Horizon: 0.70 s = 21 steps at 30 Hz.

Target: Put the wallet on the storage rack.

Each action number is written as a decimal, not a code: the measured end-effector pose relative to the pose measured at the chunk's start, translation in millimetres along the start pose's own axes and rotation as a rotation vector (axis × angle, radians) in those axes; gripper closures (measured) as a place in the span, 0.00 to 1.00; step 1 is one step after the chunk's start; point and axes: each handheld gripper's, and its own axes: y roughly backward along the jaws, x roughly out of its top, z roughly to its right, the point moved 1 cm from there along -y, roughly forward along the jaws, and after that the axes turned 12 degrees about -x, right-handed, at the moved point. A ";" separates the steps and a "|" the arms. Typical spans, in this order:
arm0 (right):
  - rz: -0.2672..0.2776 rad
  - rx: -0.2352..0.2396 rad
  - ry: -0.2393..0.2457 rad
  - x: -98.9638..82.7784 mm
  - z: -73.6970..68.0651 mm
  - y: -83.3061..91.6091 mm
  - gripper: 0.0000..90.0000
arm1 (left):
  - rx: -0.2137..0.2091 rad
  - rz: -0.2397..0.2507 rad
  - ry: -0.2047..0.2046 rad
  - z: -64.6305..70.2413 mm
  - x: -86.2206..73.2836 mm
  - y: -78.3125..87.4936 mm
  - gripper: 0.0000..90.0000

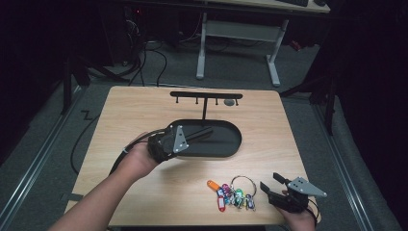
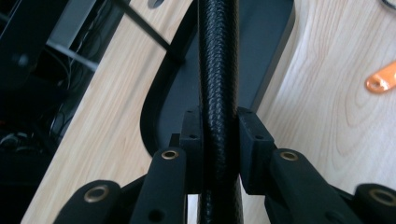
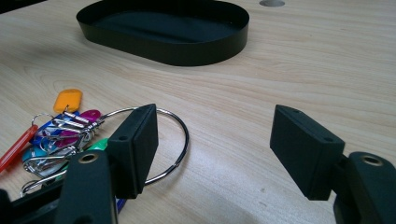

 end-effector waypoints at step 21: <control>0.017 -0.007 0.021 -1.8 -6.1 12.2 0.37 | 0.060 -0.064 -0.172 -14.0 12.5 -46.5 0.83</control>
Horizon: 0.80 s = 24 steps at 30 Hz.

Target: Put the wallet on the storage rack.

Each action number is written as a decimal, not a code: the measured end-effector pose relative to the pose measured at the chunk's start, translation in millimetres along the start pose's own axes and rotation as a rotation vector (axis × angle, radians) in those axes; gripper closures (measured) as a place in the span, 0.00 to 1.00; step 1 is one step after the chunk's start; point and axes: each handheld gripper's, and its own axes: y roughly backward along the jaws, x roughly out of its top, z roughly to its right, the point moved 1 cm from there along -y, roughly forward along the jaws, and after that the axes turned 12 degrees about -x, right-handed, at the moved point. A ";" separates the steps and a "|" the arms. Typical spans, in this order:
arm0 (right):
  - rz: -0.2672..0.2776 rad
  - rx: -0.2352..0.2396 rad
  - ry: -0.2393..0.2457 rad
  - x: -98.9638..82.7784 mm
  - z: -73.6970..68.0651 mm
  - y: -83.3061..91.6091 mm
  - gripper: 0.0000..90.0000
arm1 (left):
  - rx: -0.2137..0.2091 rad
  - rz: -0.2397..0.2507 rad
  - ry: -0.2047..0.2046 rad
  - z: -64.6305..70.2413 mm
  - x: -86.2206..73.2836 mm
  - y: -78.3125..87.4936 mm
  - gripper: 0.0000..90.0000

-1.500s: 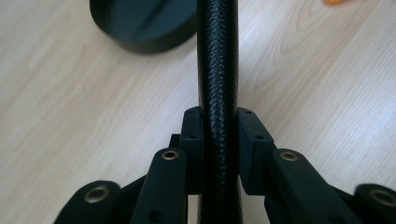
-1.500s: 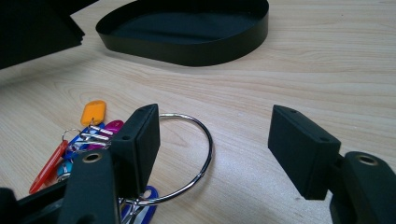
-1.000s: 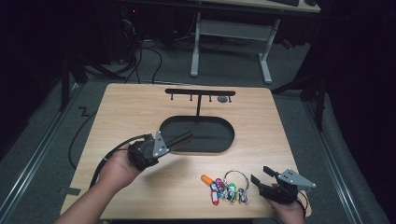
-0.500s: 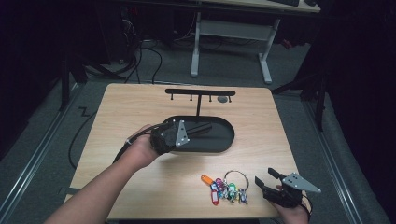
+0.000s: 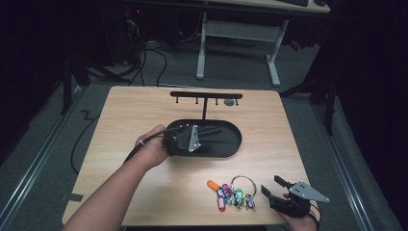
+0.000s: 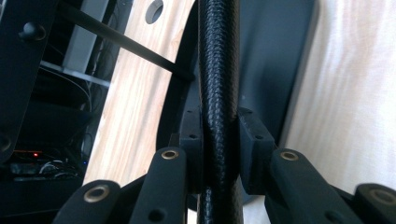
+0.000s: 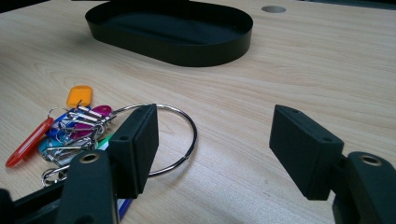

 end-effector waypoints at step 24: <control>0.016 0.024 -0.011 1.6 0.0 -5.4 0.39 | 0.010 -0.022 -0.067 -28.5 17.8 -69.9 0.83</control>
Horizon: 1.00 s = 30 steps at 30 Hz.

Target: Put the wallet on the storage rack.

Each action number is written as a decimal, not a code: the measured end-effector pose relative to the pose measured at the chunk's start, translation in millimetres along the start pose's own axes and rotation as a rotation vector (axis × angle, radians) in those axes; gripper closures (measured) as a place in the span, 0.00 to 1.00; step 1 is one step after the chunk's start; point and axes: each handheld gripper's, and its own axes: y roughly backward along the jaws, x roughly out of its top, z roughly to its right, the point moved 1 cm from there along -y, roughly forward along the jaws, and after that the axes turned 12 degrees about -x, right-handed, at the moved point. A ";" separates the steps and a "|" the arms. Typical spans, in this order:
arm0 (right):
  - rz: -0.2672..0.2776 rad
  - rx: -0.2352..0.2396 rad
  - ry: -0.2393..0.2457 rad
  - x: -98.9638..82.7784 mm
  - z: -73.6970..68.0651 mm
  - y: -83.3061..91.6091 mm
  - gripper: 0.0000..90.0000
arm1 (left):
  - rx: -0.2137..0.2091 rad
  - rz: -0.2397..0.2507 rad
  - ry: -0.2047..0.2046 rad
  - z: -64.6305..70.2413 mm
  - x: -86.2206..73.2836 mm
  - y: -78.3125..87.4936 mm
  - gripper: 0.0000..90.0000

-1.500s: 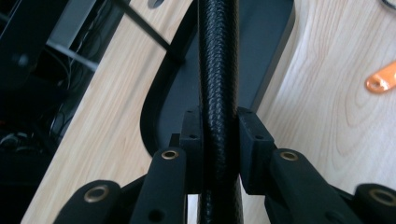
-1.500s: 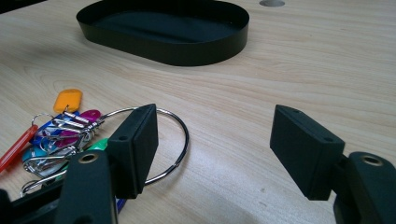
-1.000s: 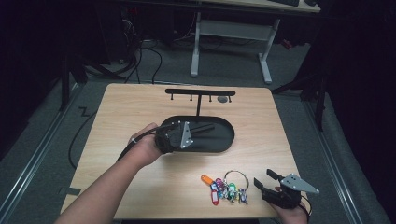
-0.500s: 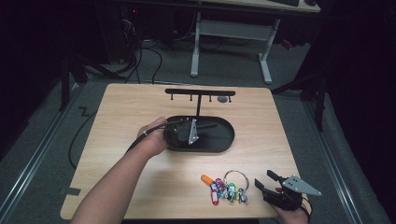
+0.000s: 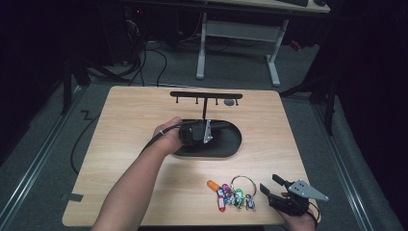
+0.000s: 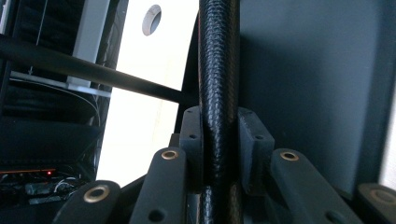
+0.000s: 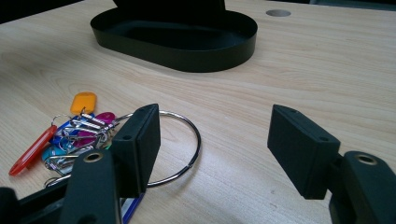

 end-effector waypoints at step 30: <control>-0.021 0.028 -0.014 -1.8 -2.4 0.6 0.37 | -0.114 -0.071 0.156 10.6 -8.4 -21.2 0.63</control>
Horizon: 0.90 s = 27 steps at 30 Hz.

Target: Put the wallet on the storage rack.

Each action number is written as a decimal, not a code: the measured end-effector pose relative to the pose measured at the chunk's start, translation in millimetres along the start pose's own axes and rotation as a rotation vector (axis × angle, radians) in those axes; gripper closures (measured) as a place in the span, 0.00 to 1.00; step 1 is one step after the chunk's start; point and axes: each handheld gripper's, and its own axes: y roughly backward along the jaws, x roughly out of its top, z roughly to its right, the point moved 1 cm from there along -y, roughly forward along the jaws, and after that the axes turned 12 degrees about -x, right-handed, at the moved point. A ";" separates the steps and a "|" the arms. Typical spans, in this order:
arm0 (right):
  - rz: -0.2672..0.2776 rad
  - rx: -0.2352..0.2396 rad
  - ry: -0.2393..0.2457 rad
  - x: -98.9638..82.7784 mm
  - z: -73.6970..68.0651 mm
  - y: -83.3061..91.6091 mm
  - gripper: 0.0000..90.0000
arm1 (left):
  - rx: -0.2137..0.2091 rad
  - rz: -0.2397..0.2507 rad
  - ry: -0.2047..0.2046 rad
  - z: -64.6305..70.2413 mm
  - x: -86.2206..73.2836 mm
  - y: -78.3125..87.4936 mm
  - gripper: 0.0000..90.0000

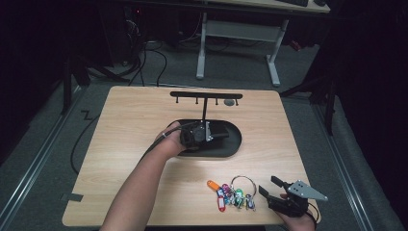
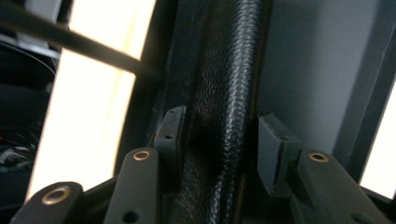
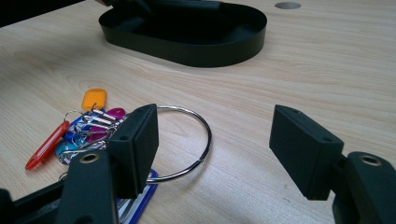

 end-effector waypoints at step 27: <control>-0.042 0.011 -0.004 2.0 -2.8 -5.4 0.36 | 0.010 0.235 0.258 29.8 -55.8 67.4 0.62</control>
